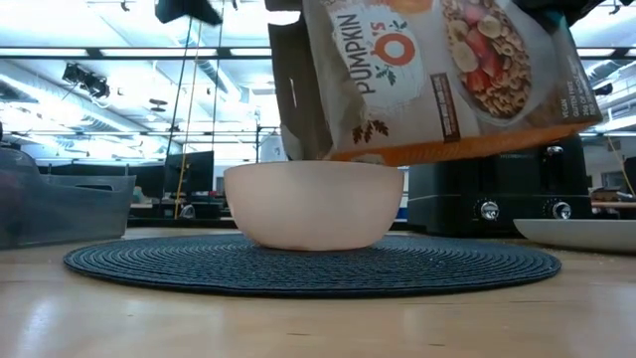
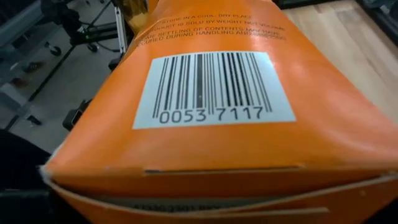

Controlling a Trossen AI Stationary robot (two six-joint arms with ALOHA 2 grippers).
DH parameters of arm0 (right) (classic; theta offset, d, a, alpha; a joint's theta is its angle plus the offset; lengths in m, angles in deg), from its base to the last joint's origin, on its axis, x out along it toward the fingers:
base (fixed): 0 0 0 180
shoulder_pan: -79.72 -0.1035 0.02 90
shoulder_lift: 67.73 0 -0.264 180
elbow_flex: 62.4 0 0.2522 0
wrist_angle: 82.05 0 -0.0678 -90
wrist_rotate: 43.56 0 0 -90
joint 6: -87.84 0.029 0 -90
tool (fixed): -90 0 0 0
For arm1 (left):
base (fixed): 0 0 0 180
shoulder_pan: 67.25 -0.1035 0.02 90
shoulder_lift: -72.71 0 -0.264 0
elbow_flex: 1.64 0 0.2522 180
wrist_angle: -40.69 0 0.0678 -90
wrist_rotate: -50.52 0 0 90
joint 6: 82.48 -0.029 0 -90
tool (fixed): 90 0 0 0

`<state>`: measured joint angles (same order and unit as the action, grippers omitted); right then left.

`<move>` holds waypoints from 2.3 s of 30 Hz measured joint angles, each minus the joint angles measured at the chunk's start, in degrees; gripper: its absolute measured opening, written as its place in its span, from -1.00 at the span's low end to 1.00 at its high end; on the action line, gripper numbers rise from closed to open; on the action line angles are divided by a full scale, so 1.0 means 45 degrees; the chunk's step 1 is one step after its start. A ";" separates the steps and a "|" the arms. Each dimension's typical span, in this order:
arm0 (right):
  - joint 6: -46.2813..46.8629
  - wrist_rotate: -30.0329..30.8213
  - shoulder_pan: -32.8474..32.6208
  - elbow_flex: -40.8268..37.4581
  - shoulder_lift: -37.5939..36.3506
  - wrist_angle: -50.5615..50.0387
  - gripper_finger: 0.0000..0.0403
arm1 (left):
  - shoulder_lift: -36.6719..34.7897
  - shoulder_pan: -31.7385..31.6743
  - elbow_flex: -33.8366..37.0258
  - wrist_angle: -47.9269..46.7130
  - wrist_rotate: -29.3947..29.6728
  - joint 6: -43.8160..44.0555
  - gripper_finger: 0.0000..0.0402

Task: Arrange a breakfast setting
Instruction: Pour the cereal from the orange cereal box into the orange bowl

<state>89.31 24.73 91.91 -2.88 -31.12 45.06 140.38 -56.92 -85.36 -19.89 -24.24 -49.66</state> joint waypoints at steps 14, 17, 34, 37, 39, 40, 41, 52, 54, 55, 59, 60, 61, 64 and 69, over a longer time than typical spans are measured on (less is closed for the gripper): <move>-0.0420 0.0471 -0.0452 0.1101 0.1065 -0.0720 0.44 | 0.0047 0.0189 0.2951 0.3441 0.0049 0.0923 0.20; -0.0382 0.0487 -0.0457 0.1207 0.1173 -0.0829 0.44 | 0.0050 0.0193 0.3191 0.3697 0.0042 0.0915 0.20; -0.1049 0.0510 -0.0457 0.2001 0.1953 -0.1495 0.44 | 0.0050 0.0160 0.3358 0.3668 0.0040 0.1220 0.20; -0.1044 0.0475 -0.0457 0.2003 0.1951 -0.1563 0.44 | 0.0050 0.0160 0.3358 0.3651 0.0044 0.1234 0.20; -0.1044 0.0405 -0.0462 0.2115 0.1960 -0.1598 0.44 | 0.0050 0.0160 0.3358 0.3653 0.0044 0.1234 0.20; -0.1044 0.0321 -0.0466 0.2181 0.1956 -0.1576 0.44 | 0.0050 0.0160 0.3358 0.3655 0.0039 0.1239 0.20; -0.1042 0.0258 -0.0467 0.2271 0.1956 -0.1545 0.44 | 0.0050 0.0160 0.3358 0.3655 0.0039 0.1242 0.20; -0.1445 0.0248 -0.0467 0.2764 0.2126 -0.2011 0.44 | 0.0050 0.0160 0.3358 0.3675 0.0039 0.1644 0.20; -0.1456 0.0243 -0.0467 0.2764 0.2165 -0.1970 0.44 | 0.0050 0.0160 0.3358 0.3675 0.0039 0.1705 0.20; -0.1469 0.0243 -0.0467 0.2764 0.2172 -0.1911 0.44 | 0.0050 0.0160 0.3358 0.3674 0.0039 0.1767 0.20; -0.1476 0.0194 -0.0467 0.2764 0.2204 -0.1953 0.44 | 0.0050 0.0160 0.3358 0.3670 0.0039 0.1845 0.20; -0.1467 0.0176 -0.0467 0.2764 0.2199 -0.1958 0.44 | 0.0050 0.0160 0.3358 0.3675 0.0039 0.1856 0.20; -0.1451 0.0152 -0.0467 0.2764 0.2181 -0.1935 0.44 | 0.0050 0.0160 0.3358 0.3673 0.0039 0.1888 0.20; -0.1401 0.0134 -0.0467 0.2768 0.2087 -0.1897 0.44 | 0.0050 0.0160 0.3358 0.3670 0.0039 0.1900 0.20; -0.1645 0.0141 -0.0467 0.3322 0.2087 -0.1971 0.44 | 0.0051 0.0160 0.3358 0.3671 0.0034 0.1905 0.20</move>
<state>81.91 25.36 89.81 12.07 -21.73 36.19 140.61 -56.20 -70.25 -3.37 -24.09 -41.09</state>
